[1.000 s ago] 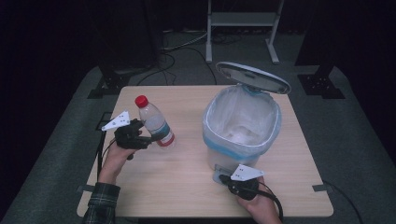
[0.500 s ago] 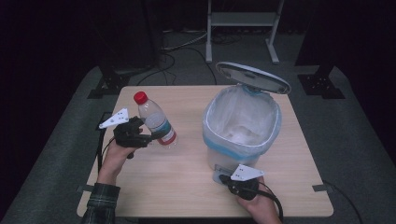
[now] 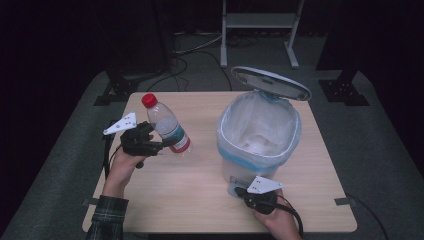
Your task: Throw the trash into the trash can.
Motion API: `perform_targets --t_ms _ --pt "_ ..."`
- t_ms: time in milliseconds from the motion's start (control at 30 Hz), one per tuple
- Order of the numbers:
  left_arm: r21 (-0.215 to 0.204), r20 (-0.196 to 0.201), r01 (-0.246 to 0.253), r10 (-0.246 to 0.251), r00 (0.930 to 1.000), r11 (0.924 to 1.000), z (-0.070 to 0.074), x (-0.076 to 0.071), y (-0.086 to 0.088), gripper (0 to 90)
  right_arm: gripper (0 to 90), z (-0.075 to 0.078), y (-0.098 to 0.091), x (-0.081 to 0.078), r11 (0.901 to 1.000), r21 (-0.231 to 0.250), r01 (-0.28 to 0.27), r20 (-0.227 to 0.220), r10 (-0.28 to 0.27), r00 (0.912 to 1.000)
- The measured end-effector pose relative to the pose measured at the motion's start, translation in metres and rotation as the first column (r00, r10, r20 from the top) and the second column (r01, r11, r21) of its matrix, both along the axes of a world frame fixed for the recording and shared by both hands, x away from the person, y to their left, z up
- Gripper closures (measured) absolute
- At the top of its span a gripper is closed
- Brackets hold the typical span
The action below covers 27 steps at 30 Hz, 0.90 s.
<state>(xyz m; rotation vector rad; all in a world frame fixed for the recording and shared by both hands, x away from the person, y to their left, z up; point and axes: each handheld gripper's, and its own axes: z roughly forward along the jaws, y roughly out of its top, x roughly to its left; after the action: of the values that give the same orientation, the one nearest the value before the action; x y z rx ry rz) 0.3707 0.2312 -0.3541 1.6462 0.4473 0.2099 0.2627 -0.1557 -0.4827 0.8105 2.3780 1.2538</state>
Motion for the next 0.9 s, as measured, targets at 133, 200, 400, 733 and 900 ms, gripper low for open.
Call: perform_targets --t_ms 133,200,400,733,900 --pt "-0.013 0.006 0.019 -0.019 0.9998 0.9997 0.008 -0.002 -0.002 27.4 88.8 0.0 0.0 0.0 1.0 0.001 -0.003 0.003 0.003 1.0" --pt "-0.021 0.015 0.025 -0.025 0.9996 0.9995 0.012 -0.003 -0.003 27.3 88.8 0.0 0.0 0.0 1.0 0.0 0.001 -0.004 -0.001 1.0" --pt "-0.037 0.033 0.041 -0.04 0.9987 0.9985 0.027 -0.005 -0.008 27.4 88.7 0.0 0.0 0.0 1.0 0.003 0.0 -0.008 0.0 1.0" --pt "-0.049 0.058 0.081 -0.078 0.9953 0.9955 0.045 -0.006 -0.02 27.4 88.7 0.0 0.0 0.0 1.0 0.003 0.0 -0.007 0.0 1.0" --pt "-0.057 0.072 0.099 -0.095 0.9929 0.9935 0.054 -0.006 -0.026 27.5 88.7 0.0 0.0 0.0 1.0 0.001 -0.001 -0.006 0.001 1.0"
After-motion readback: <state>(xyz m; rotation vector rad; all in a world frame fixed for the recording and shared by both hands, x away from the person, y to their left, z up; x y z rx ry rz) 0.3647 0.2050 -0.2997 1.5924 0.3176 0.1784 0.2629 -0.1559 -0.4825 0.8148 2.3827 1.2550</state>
